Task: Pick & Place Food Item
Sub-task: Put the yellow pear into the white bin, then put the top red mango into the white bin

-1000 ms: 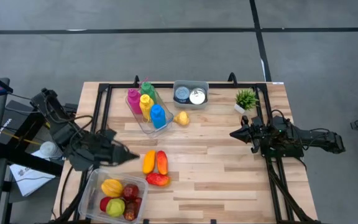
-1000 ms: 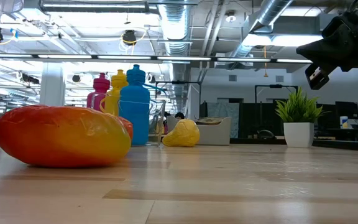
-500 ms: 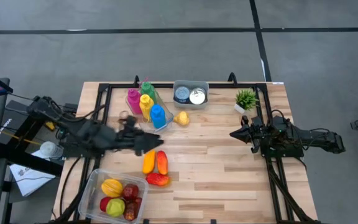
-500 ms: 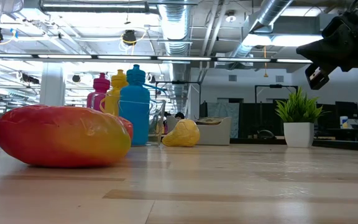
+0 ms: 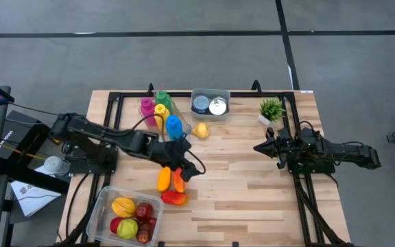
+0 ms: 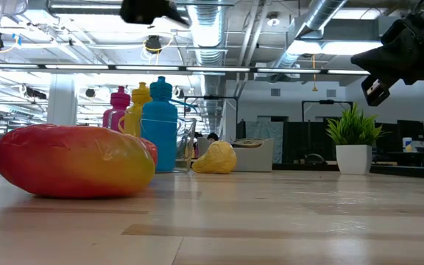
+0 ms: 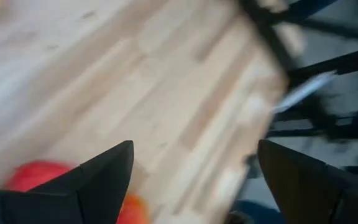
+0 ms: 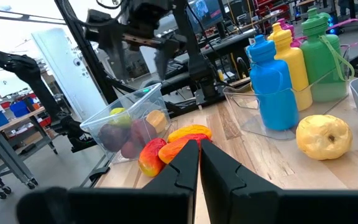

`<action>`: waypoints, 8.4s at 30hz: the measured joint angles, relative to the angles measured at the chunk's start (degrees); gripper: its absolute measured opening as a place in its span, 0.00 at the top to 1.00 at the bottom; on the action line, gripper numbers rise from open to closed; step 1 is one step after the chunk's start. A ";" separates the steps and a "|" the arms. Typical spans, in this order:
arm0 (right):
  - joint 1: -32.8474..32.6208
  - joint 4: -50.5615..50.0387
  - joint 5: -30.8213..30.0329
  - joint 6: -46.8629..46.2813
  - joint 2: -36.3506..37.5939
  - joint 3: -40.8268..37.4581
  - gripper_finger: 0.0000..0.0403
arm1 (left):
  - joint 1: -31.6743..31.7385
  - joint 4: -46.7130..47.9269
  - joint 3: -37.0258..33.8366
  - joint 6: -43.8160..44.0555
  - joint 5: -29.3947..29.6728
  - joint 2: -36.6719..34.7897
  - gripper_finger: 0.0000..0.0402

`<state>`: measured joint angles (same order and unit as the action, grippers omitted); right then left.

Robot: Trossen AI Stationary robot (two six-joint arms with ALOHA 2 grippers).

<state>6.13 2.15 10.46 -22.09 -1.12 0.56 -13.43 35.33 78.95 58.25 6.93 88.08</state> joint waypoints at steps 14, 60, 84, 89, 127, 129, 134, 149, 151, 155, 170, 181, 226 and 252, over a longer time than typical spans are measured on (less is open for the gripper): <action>0.00 0.02 0.00 0.00 0.01 0.00 0.97 | 10.28 5.15 12.78 -27.05 10.67 7.45 0.17; 0.02 0.00 0.00 0.00 0.00 0.00 0.97 | 24.68 7.03 16.47 -47.75 7.16 33.22 0.22; 0.01 0.02 0.00 0.00 0.00 0.00 0.97 | 15.64 2.11 16.25 -42.21 4.53 34.22 0.39; 0.02 0.01 0.00 0.00 0.01 0.00 0.97 | 10.92 -1.43 16.21 -34.20 0.74 34.22 0.39; 0.00 0.00 0.00 0.00 0.02 0.00 0.97 | -20.41 -36.17 16.21 -27.87 -4.11 -0.89 0.39; 0.00 0.02 0.00 -0.02 0.02 0.00 0.97 | -22.40 -33.42 16.21 -28.31 0.54 -2.63 0.39; 0.01 0.00 0.00 0.00 0.00 0.00 0.97 | -27.78 -20.19 16.21 -23.26 11.99 -6.23 0.39; 0.00 0.00 0.00 0.00 0.02 0.00 0.97 | -37.97 26.58 13.64 12.86 18.56 -7.11 0.39; 0.02 0.02 0.00 0.00 0.01 0.00 0.97 | -38.90 30.49 11.90 16.91 17.85 -7.13 0.39; 0.01 0.02 0.00 0.00 0.01 0.00 0.97 | -40.93 34.09 7.04 22.67 12.12 -7.13 0.39; 0.02 0.00 0.00 0.00 0.02 0.00 0.97 | -42.76 36.24 -8.24 21.43 -0.36 -7.08 0.39; 0.00 0.00 0.00 -0.01 0.01 0.00 0.97 | -42.71 35.43 -11.44 10.70 -1.20 -7.09 0.39; 0.01 0.00 0.00 0.00 0.01 0.00 0.97 | -21.10 -16.70 -14.04 13.72 13.56 -27.51 0.17; 0.02 0.00 0.00 -0.02 0.02 0.00 0.97 | 0.90 -2.01 -4.40 -13.08 4.44 2.24 0.25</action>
<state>6.15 2.15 10.46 -22.11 -1.10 0.56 -12.53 33.32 74.55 45.17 11.37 90.32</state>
